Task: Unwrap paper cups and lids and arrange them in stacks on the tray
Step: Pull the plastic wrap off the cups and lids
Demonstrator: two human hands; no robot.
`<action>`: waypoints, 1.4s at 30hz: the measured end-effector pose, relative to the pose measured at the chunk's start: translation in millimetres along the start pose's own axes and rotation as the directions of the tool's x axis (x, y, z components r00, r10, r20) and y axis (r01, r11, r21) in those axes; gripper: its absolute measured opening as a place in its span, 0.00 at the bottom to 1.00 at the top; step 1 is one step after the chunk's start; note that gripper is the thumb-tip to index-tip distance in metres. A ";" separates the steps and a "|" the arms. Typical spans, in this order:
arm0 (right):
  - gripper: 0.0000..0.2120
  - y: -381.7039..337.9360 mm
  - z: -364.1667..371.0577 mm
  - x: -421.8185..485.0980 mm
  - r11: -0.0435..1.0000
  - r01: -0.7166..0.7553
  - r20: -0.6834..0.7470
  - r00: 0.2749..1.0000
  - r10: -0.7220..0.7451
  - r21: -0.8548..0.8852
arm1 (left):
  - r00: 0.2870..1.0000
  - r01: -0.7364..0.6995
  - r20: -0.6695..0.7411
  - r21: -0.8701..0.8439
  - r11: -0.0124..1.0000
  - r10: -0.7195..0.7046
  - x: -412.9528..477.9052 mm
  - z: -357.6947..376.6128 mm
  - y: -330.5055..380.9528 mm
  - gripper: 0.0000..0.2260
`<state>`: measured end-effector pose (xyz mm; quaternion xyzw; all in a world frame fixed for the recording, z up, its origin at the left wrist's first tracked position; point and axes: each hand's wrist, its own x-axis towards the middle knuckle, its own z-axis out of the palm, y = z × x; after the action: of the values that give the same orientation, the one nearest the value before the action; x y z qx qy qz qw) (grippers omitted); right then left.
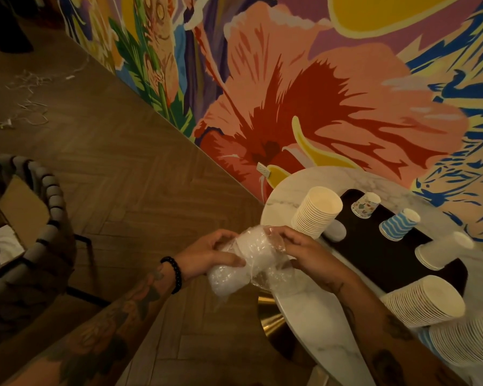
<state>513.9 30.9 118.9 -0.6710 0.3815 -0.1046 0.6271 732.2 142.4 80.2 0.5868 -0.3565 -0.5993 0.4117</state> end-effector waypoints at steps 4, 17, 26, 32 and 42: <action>0.13 1.8 -1.7 -1.8 0.999 0.014 -0.025 1.000 -0.013 0.049 | 1.000 -0.002 -0.016 -0.071 0.997 0.001 -0.4 1.3 3.3 0.29; 0.18 8.8 -1.0 3.3 0.990 0.058 -0.025 0.998 -0.062 -0.129 | 1.000 0.018 -0.002 -0.174 0.984 -0.019 4.3 0.9 -5.9 0.29; 0.17 2.5 -6.5 -3.7 0.998 0.032 0.011 0.999 -0.031 -0.061 | 0.996 0.056 -0.070 0.029 0.998 -0.054 1.4 6.3 0.4 0.18; 0.23 9.9 2.6 -2.7 0.994 0.052 -0.020 0.998 -0.054 -0.096 | 0.992 0.023 -0.124 0.183 0.983 -0.001 7.7 17.4 1.9 0.32; 0.35 17.7 5.5 -1.1 0.988 0.109 -0.197 0.972 -0.128 -0.106 | 0.984 -0.163 -0.065 0.062 0.985 0.167 8.8 17.2 6.1 0.14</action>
<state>509.8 37.2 101.9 -0.7071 0.4074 -0.1917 0.5452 715.7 130.9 83.2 0.5871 -0.4062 -0.5319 0.4553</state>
